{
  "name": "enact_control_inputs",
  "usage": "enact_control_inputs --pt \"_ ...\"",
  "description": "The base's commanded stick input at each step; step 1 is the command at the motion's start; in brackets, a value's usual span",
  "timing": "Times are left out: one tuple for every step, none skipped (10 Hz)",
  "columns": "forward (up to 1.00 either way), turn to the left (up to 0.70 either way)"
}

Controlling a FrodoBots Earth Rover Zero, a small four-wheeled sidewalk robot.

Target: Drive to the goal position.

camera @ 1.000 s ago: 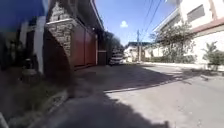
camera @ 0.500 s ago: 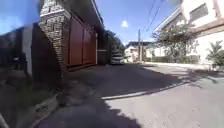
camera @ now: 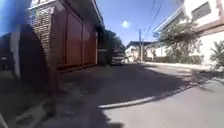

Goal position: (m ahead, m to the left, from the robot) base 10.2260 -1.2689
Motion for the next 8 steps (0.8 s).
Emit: enact_control_inputs --pt "0.7 0.0" --pt "0.7 0.0" --pt "0.7 0.0" --pt "0.7 0.0" --pt "0.7 0.0" --pt "0.7 0.0" --pt "0.7 0.0" --pt "0.7 0.0"
